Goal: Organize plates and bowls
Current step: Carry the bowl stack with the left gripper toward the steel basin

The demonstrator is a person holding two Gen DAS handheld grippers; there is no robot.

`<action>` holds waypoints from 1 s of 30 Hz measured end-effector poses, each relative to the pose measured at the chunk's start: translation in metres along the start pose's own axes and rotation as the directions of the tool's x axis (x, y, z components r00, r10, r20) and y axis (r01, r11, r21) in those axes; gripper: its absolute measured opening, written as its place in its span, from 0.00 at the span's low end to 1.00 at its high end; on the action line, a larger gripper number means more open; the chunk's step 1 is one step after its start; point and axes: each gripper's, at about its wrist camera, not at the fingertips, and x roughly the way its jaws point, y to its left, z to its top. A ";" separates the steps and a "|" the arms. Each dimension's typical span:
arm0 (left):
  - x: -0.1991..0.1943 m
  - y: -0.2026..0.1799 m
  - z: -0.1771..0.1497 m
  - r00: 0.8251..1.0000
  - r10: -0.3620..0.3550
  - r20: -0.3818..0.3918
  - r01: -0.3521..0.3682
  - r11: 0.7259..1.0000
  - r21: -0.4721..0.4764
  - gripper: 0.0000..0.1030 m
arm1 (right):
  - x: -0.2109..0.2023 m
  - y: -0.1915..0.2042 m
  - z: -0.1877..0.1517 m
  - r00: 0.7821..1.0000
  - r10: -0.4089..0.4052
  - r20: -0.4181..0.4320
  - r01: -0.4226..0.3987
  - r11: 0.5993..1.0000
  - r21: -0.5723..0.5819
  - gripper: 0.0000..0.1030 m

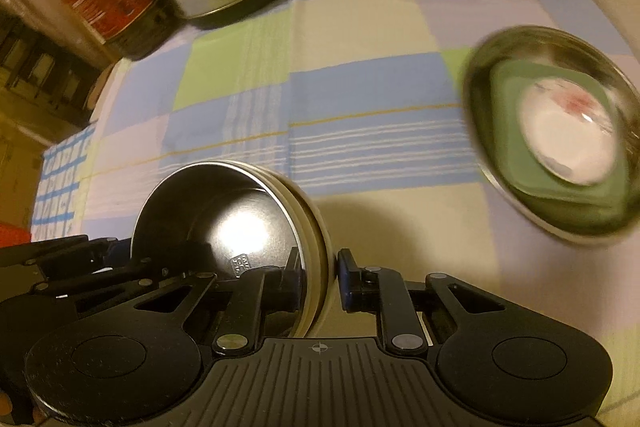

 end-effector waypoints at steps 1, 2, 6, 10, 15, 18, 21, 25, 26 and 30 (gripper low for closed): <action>0.002 -0.007 0.001 1.000 -0.011 -0.004 0.011 1.000 0.016 0.21 | -0.004 -0.006 -0.003 1.000 -0.009 0.002 0.009 1.000 0.015 0.18; 0.003 -0.016 0.002 1.000 -0.022 -0.009 0.022 0.999 0.033 0.21 | -0.008 -0.014 -0.006 1.000 -0.019 0.003 0.019 0.999 0.035 0.18; 0.012 -0.050 0.005 0.997 -0.072 -0.032 0.075 0.991 0.109 0.21 | -0.024 -0.044 -0.018 0.998 -0.061 0.005 0.060 0.992 0.112 0.18; 0.024 -0.079 0.006 0.991 -0.115 -0.066 0.124 0.978 0.166 0.21 | -0.040 -0.073 -0.027 0.995 -0.099 -0.003 0.098 0.978 0.186 0.18; 0.037 -0.106 0.006 0.982 -0.154 -0.113 0.176 0.960 0.218 0.21 | -0.052 -0.101 -0.034 0.989 -0.145 -0.021 0.146 0.958 0.248 0.17; 0.041 -0.119 0.007 0.977 -0.173 -0.124 0.198 0.951 0.238 0.21 | -0.059 -0.115 -0.036 0.987 -0.157 -0.026 0.158 0.945 0.286 0.17; 0.045 -0.129 0.009 0.973 -0.187 -0.133 0.216 0.943 0.254 0.21 | -0.065 -0.125 -0.038 0.984 -0.175 -0.024 0.174 0.935 0.310 0.17; 0.048 -0.135 0.010 0.972 -0.196 -0.129 0.224 0.936 0.271 0.21 | -0.067 -0.131 -0.040 0.982 -0.186 -0.023 0.183 0.923 0.338 0.17; 0.048 -0.136 0.010 0.972 -0.196 -0.126 0.225 0.935 0.275 0.21 | -0.067 -0.131 -0.041 0.982 -0.190 -0.020 0.186 0.922 0.340 0.17; 0.048 -0.137 0.009 0.972 -0.204 -0.115 0.229 0.930 0.286 0.20 | -0.067 -0.127 -0.046 0.977 -0.213 -0.002 0.202 0.922 0.329 0.18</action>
